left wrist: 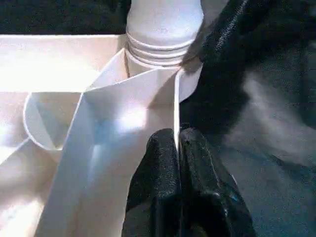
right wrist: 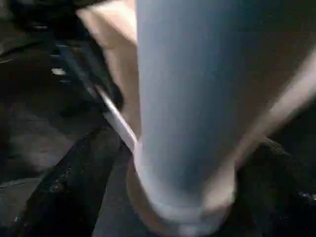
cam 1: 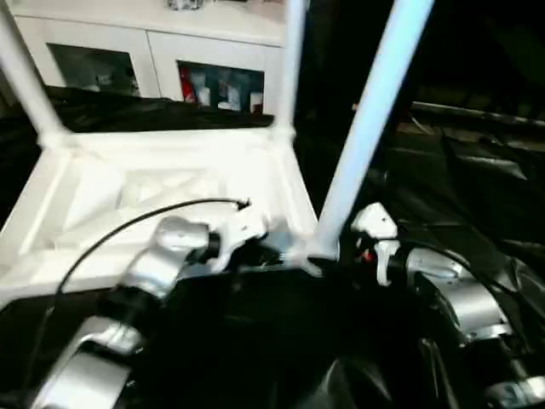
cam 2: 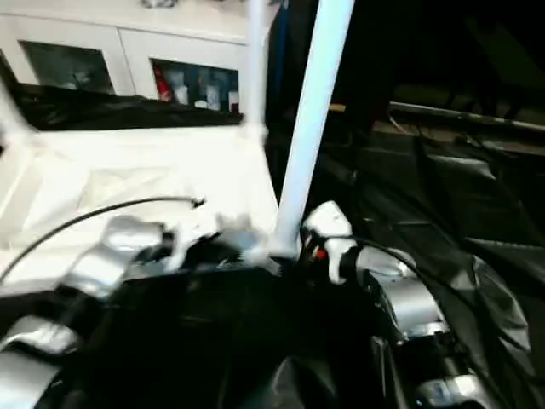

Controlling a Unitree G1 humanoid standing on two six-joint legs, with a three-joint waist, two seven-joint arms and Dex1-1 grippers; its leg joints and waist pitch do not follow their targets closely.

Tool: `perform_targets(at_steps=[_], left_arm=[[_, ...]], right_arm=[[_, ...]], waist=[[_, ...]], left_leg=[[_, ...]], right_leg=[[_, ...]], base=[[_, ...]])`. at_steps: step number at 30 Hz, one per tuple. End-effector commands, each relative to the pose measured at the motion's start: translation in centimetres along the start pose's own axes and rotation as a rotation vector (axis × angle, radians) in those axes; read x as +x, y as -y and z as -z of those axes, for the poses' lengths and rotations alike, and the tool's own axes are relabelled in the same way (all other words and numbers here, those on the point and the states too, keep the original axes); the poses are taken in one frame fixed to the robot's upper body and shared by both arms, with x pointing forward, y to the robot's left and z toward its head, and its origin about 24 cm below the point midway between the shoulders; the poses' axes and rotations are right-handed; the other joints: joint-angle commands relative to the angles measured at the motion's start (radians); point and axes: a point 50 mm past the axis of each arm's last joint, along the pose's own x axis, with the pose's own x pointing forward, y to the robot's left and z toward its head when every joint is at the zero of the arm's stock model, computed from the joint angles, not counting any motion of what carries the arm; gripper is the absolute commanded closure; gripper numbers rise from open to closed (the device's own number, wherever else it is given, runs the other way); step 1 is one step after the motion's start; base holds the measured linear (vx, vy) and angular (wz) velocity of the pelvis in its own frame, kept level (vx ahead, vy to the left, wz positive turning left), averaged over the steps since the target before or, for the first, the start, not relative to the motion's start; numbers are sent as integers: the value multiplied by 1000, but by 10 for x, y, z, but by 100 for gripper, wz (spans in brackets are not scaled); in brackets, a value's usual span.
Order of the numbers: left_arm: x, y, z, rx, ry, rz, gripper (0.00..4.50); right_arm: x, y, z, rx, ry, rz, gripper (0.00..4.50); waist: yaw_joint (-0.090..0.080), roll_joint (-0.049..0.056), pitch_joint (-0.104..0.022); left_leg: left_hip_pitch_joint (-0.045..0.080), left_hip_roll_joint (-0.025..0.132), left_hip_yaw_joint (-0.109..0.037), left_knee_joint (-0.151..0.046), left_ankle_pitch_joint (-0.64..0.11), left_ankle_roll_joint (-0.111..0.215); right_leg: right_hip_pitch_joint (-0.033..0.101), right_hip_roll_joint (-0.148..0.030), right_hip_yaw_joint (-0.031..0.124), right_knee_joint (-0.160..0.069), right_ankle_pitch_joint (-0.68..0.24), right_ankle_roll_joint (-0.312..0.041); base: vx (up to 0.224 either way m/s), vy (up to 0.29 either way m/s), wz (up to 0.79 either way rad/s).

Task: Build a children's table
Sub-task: Rotate leg to tighten

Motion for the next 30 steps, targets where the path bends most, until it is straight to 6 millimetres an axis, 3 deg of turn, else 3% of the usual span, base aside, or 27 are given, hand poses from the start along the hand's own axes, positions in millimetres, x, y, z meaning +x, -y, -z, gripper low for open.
perform_targets(at_steps=[1,6,12,18,23,28,30], left_arm=[[6,12,2,1,9,117,450],[-1,14,3,-2,8,149,450],[-2,15,2,-2,20,152,450],[-1,17,1,-5,23,158,450],[-1,19,2,-15,25,164,450],[6,16,5,-31,22,87,450],[14,8,8,-49,-17,-48,450]], right_arm=[[-3,-6,-1,-19,-10,-79,68],[-8,-11,2,-28,-51,-144,68],[-6,-13,2,-21,-47,-154,86],[-6,-15,1,-15,-38,-167,155],[-4,-19,4,9,-29,-173,171],[4,-20,8,48,18,-84,175],[12,-10,13,93,19,89,175]], waist=[[1,0,-52],[9,-2,-54],[10,-4,-53],[11,-4,-56],[12,-3,-56],[11,-5,-54],[4,-5,-49]], left_leg=[[10,83,-36,-75,-124,67],[6,82,-34,-72,-91,76],[9,82,-35,-73,-111,60],[8,80,-34,-69,-77,71],[8,80,-34,-70,-89,68],[8,81,-35,-72,-98,62],[10,77,-36,-76,-136,38]], right_leg=[[36,-112,67,-75,-112,-227],[43,-113,65,-67,-54,-243],[41,-114,65,-73,-115,-230],[43,-111,64,-66,-53,-240],[43,-112,64,-68,-79,-235],[41,-113,65,-70,-92,-231],[37,-112,65,-82,-172,-219]], base=[[0,0,0],[0,0,0],[0,0,0],[0,0,0],[0,0,0],[0,0,0],[0,0,0]])
